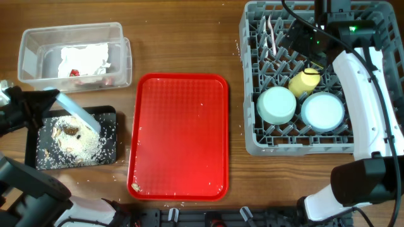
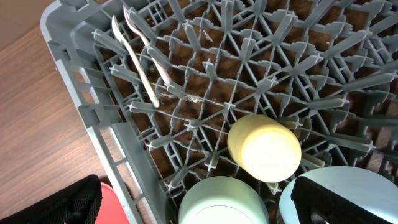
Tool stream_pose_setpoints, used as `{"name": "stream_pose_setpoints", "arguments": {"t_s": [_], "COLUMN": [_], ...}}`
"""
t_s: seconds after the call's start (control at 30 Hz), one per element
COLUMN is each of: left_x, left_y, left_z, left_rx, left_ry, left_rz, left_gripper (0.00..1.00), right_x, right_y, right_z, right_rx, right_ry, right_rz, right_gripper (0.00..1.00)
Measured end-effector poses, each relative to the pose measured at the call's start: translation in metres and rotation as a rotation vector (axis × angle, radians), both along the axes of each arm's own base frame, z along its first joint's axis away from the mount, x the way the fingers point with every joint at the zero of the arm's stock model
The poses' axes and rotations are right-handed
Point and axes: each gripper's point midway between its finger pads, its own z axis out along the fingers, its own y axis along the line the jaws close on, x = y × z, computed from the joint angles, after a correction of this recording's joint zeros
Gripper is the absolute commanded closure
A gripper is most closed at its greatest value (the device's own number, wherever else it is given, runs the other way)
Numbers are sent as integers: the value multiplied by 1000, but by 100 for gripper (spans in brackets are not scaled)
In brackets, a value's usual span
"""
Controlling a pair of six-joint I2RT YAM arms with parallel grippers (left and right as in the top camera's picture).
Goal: Sort waste into correct bins and load items into the dishwasher rack
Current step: 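Tilt the plate to dump the rice scraps onto the black tray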
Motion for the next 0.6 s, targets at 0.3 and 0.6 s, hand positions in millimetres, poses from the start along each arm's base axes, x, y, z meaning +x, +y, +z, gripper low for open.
{"name": "stream_pose_setpoints", "arguments": {"t_s": [0.3, 0.6], "left_x": [-8, -19], "left_y": [-10, -18], "left_z": [2, -2], "left_rx": [-11, -12], "left_ry": [-1, 45], "left_rz": [-37, -67], "left_gripper": [96, 96], "right_x": [0, 0], "right_y": [0, 0], "right_z": [0, 0], "right_rx": [0, 0], "right_ry": [0, 0], "right_rz": [0, 0], "right_gripper": [0, 0]}}
